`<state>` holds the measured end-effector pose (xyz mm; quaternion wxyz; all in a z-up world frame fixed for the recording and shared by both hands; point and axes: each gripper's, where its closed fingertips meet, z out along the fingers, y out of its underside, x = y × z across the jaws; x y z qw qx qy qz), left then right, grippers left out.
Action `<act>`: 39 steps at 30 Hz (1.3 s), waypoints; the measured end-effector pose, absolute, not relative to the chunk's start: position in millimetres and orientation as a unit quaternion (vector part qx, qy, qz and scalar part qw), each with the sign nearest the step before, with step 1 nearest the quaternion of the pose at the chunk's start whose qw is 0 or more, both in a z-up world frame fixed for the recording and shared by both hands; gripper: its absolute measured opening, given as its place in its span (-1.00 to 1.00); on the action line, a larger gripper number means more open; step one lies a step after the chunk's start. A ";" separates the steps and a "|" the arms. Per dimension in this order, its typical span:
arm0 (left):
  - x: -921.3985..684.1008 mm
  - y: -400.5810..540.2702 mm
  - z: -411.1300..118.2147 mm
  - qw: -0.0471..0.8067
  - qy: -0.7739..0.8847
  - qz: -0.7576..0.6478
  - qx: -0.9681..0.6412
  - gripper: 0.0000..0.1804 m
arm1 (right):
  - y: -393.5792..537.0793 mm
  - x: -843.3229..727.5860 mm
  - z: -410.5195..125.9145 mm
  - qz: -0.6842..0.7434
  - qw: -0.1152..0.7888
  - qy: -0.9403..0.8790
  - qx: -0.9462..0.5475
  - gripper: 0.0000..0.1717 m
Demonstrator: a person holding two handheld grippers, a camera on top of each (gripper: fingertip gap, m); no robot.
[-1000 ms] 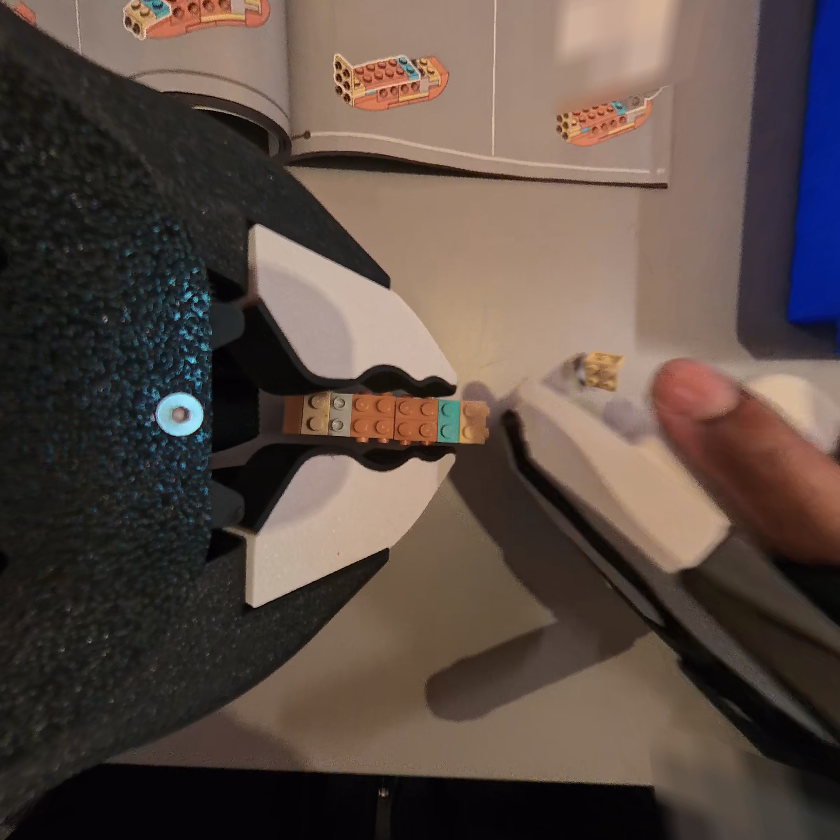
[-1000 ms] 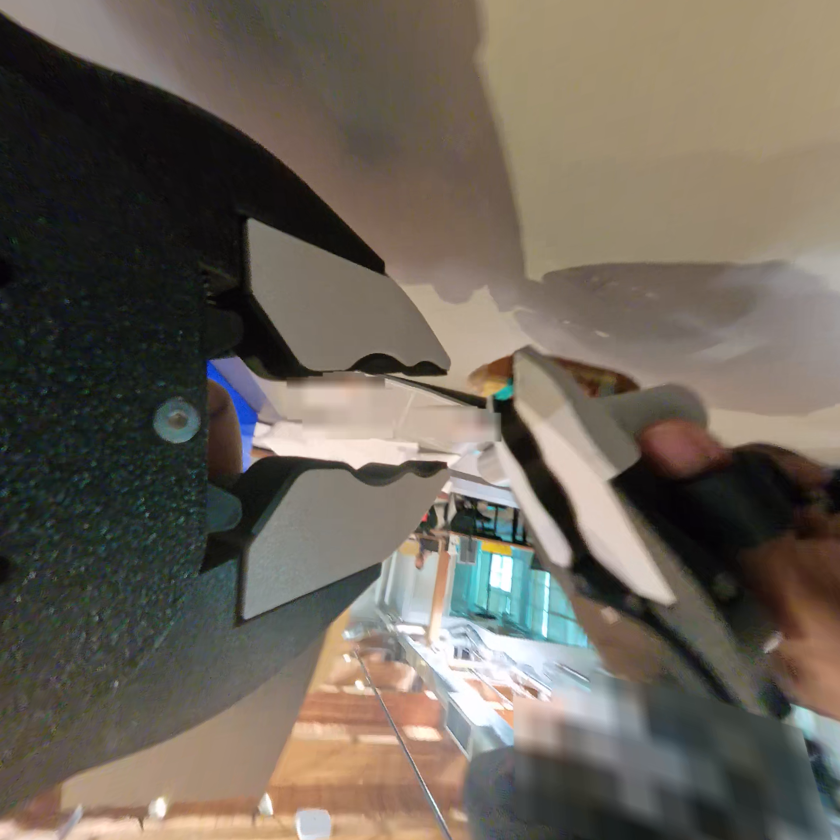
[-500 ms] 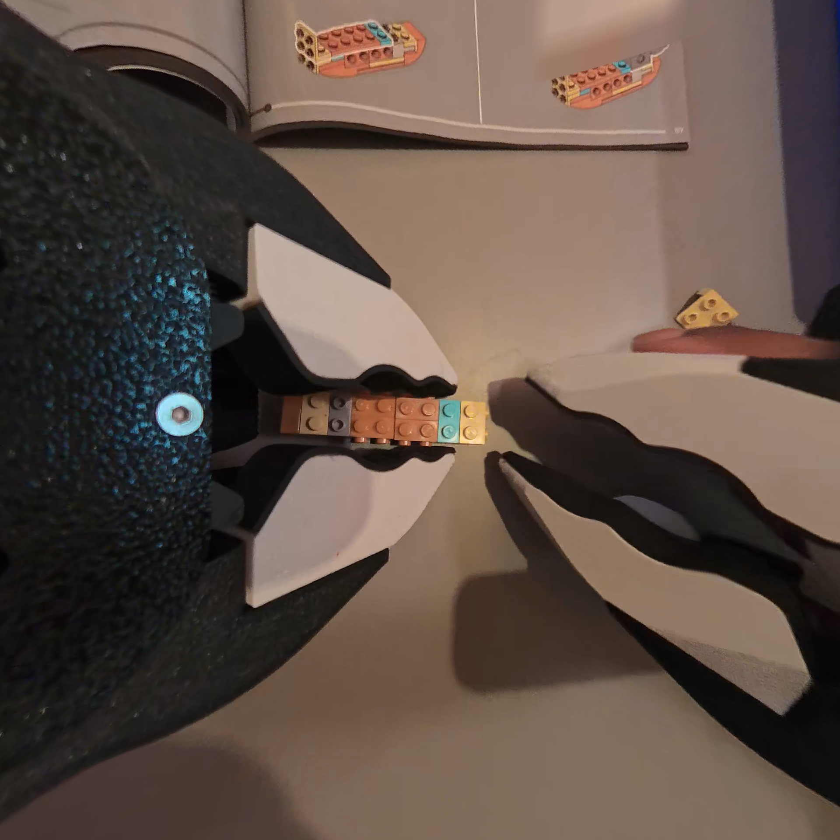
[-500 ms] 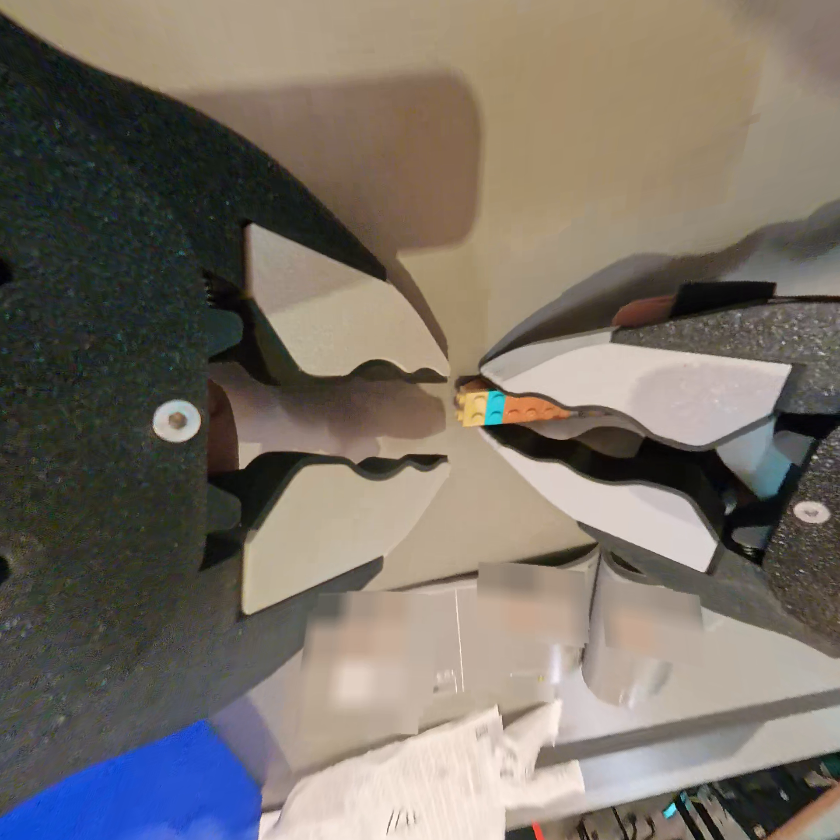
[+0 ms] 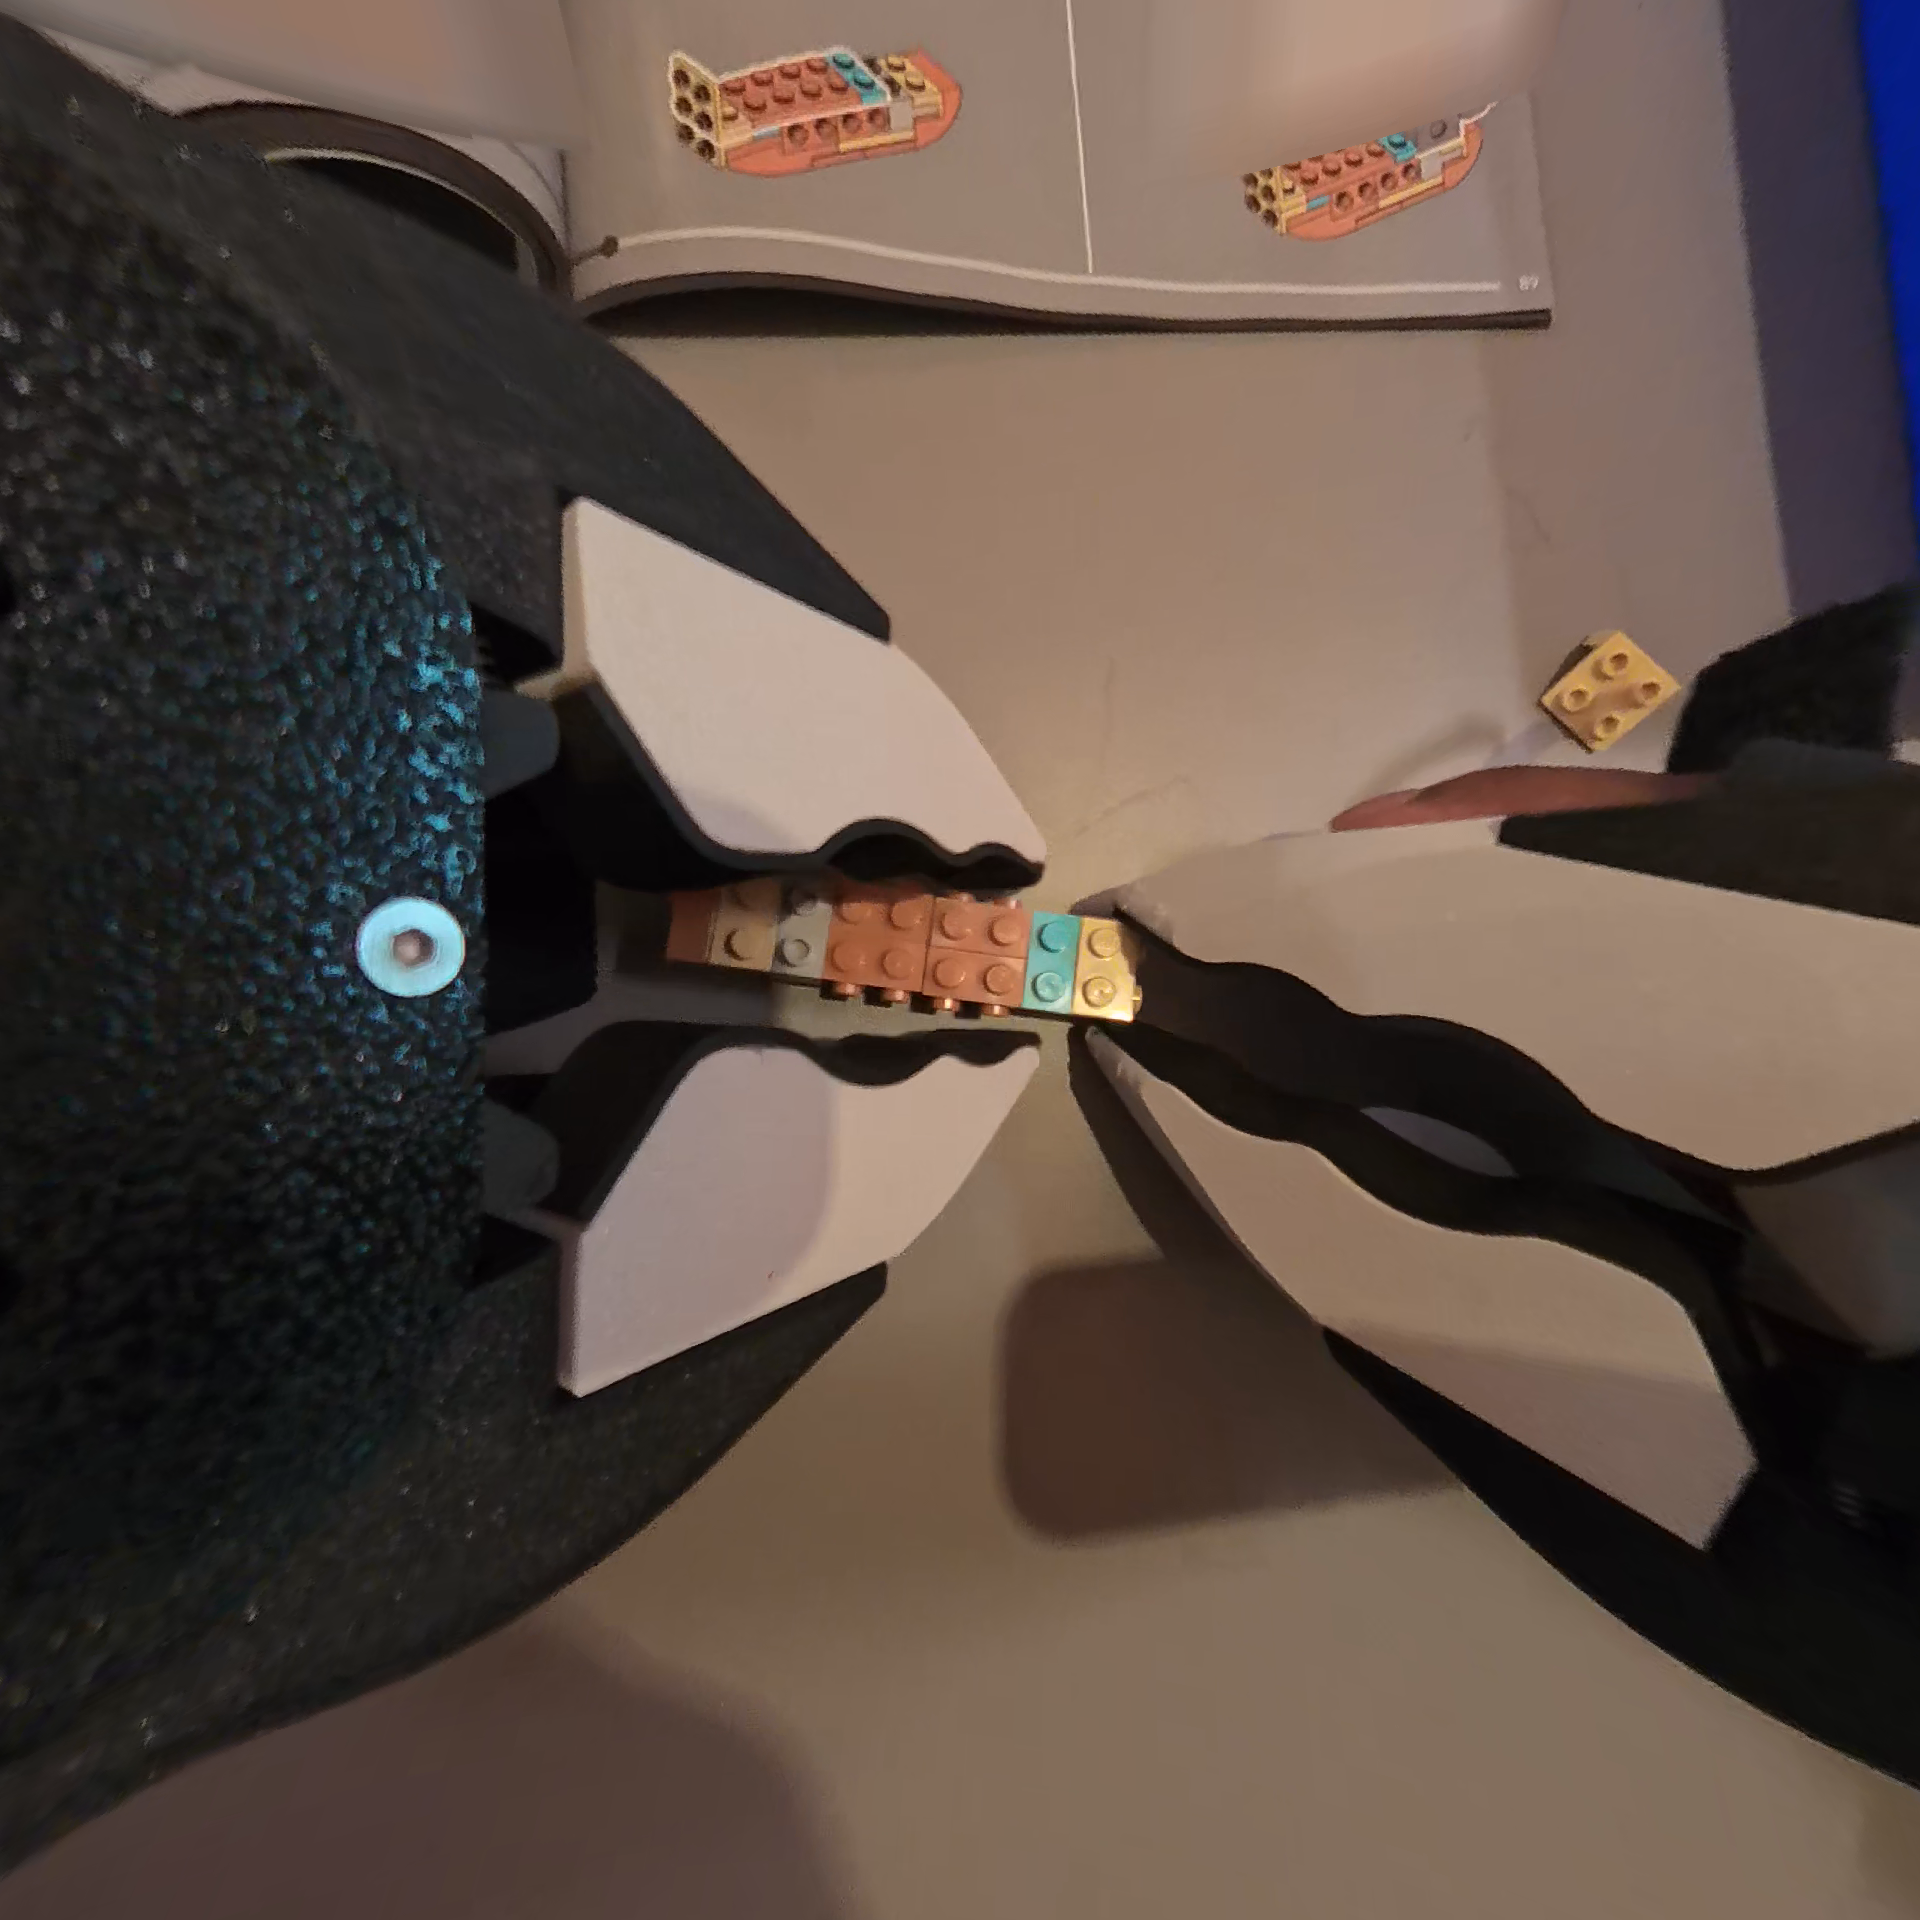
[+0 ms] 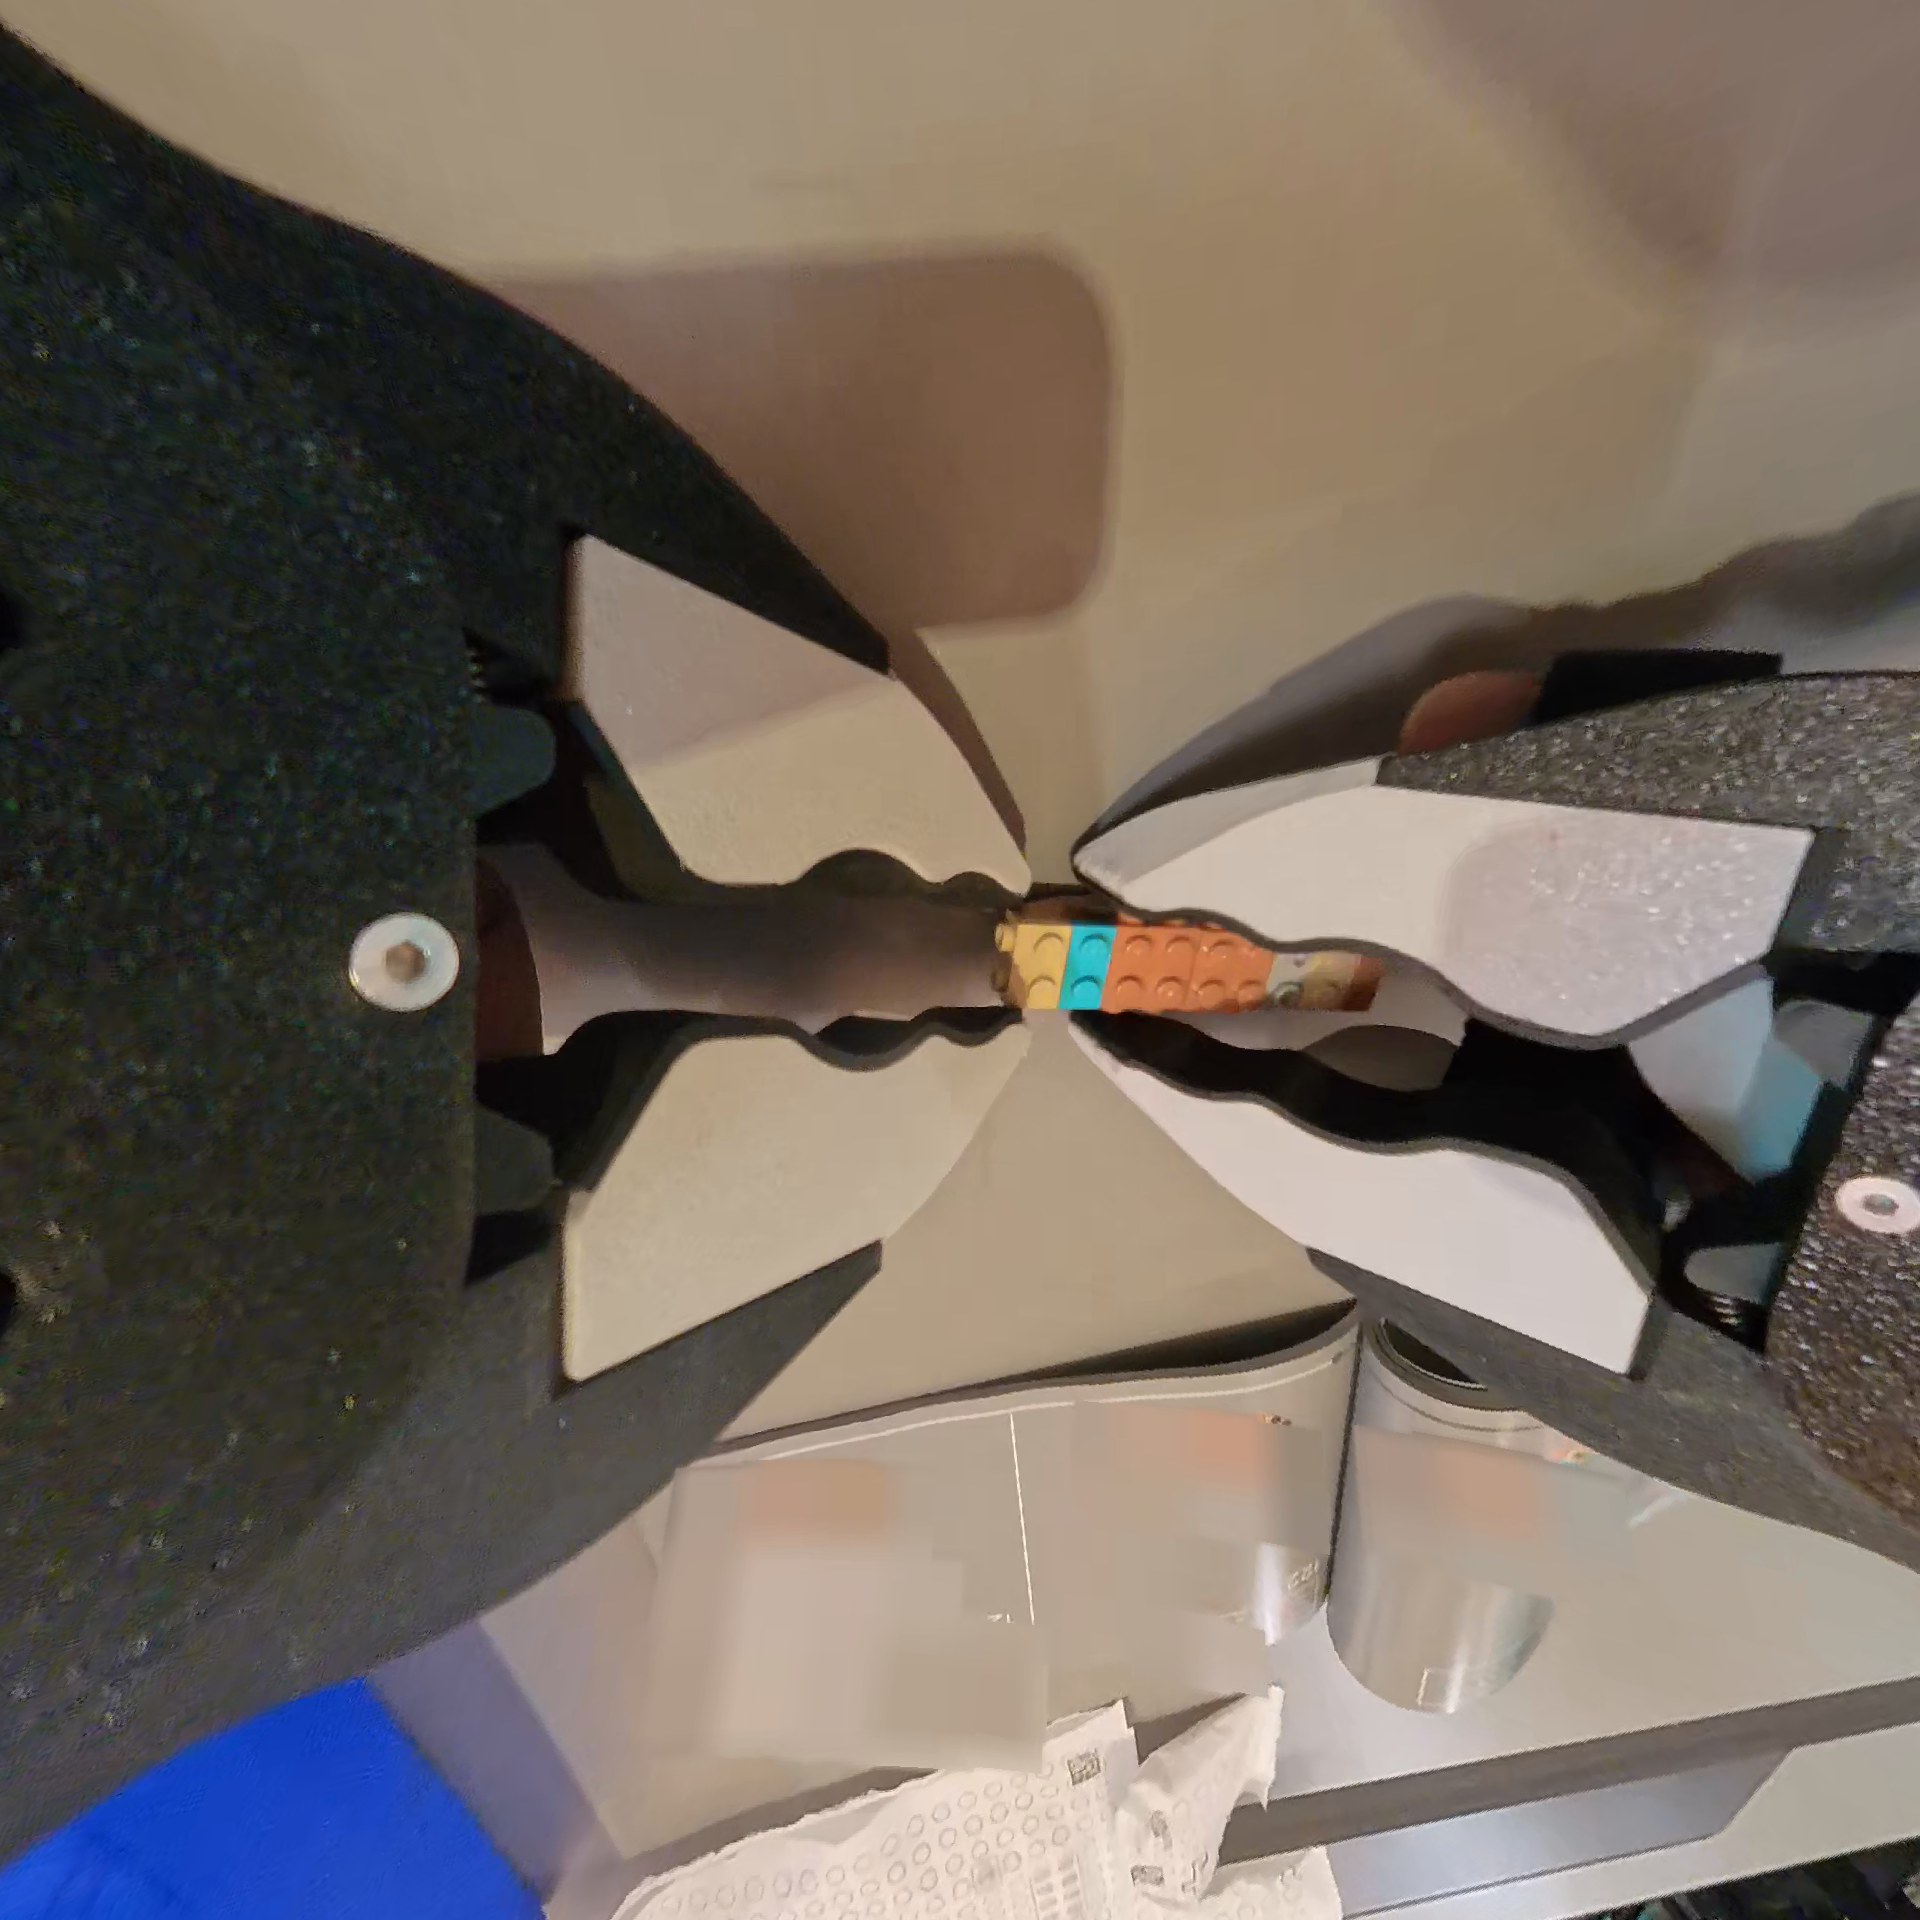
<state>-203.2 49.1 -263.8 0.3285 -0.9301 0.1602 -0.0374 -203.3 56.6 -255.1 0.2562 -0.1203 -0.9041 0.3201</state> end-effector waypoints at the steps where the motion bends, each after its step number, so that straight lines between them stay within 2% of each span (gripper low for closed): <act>1: -204.8 48.6 -264.0 0.328 0.160 -0.032 -0.931 -0.70 | 57.1 -203.8 -254.9 0.319 0.260 -0.904 -0.120 -0.79; 6: -205.3 48.8 -264.2 0.333 0.164 -0.031 -0.928 -0.76 | 58.0 -203.2 -254.1 0.322 0.263 -0.902 -0.119 -0.78; 9: -205.4 49.0 -264.6 0.337 0.159 -0.041 -0.927 -0.77 | 73.9 -203.8 -249.6 0.301 0.281 -0.903 -0.125 -0.69; 16: -205.4 51.7 -264.3 0.347 0.159 -0.037 -0.923 -0.77 | 142.0 -206.6 -235.2 0.255 0.293 -0.885 -0.256 -0.68; 22: -206.8 53.8 -264.0 0.354 0.162 -0.025 -0.921 -0.76 | 169.8 -213.4 -243.3 0.176 0.338 -0.878 -0.289 -0.69; 29: -207.0 54.7 -263.7 0.356 0.164 -0.014 -0.920 -0.76 | 169.9 -214.5 -257.9 0.182 0.305 -0.881 -0.312 -0.77; 36: -208.9 55.6 -262.1 0.364 0.154 -0.018 -0.919 -0.76 | 170.5 -222.0 -257.4 0.201 0.290 -0.867 -0.351 -0.74; 39: -208.5 56.0 -261.0 0.368 0.155 -0.018 -0.917 -0.76 | 169.4 -221.8 -260.3 0.201 0.277 -0.865 -0.366 -0.83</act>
